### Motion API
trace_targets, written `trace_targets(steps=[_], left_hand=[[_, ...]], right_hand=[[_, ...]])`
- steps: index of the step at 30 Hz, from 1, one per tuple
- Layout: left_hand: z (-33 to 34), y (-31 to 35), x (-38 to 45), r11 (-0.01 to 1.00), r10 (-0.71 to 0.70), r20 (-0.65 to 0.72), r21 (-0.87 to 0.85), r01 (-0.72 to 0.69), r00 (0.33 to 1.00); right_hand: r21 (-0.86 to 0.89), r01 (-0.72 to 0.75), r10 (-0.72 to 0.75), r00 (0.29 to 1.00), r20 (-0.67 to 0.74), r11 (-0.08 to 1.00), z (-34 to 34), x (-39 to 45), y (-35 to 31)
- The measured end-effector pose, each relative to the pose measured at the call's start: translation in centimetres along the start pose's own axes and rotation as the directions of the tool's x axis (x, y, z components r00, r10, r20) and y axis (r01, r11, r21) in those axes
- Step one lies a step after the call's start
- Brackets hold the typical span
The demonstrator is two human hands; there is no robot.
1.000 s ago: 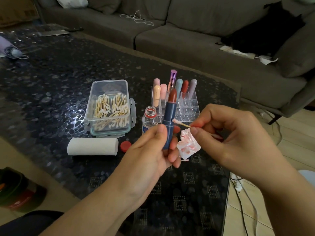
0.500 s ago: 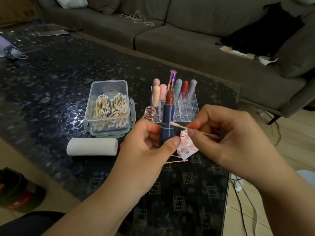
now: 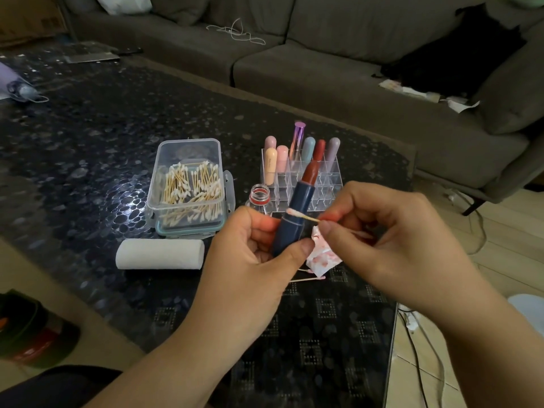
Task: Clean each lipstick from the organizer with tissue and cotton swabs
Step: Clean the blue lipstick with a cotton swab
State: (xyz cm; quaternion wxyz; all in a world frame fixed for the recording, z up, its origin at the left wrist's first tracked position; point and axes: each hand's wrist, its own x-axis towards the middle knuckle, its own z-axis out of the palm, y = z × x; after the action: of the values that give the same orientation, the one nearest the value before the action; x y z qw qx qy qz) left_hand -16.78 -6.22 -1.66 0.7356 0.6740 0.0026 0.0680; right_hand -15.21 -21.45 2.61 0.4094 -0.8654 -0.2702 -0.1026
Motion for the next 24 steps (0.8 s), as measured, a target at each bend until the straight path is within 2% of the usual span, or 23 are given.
trace_targets(steps=[5, 9, 13, 17, 21, 24], left_hand=[[-0.44, 0.34, 0.09, 0.999, -0.022, 0.076, -0.042, 0.025, 0.997], [-0.3, 0.31, 0.07, 0.98, -0.063, 0.181, -0.174, 0.095, 0.981], [-0.31, 0.1, 0.02, 0.96, -0.093, 0.233, -0.238, 0.149, 0.968], [-0.29, 0.04, 0.08, 0.932, -0.092, 0.298, -0.31, 0.188, 0.95], [-0.15, 0.15, -0.02, 0.831, -0.14, 0.411, -0.446, 0.332, 0.901], [-0.31, 0.22, 0.07, 0.716, -0.149, 0.492, -0.545, 0.437, 0.858]], right_hand=[[0.053, -0.031, 0.031, 0.999, -0.013, 0.998, -0.72, -0.12, 0.33], [0.13, -0.031, 0.03, 0.999, 0.012, 0.991, -0.69, -0.17, 0.43], [0.165, -0.038, 0.041, 0.999, -0.018, 0.986, -0.98, -0.19, 0.62], [0.167, -0.03, 0.026, 0.999, 0.026, 0.986, -0.7, -0.23, 0.64], [0.165, -0.016, 0.02, 1.0, -0.02, 0.986, -1.11, -0.19, 0.9], [0.164, -0.008, 0.004, 1.0, 0.025, 0.986, -0.92, -0.23, 0.87]])
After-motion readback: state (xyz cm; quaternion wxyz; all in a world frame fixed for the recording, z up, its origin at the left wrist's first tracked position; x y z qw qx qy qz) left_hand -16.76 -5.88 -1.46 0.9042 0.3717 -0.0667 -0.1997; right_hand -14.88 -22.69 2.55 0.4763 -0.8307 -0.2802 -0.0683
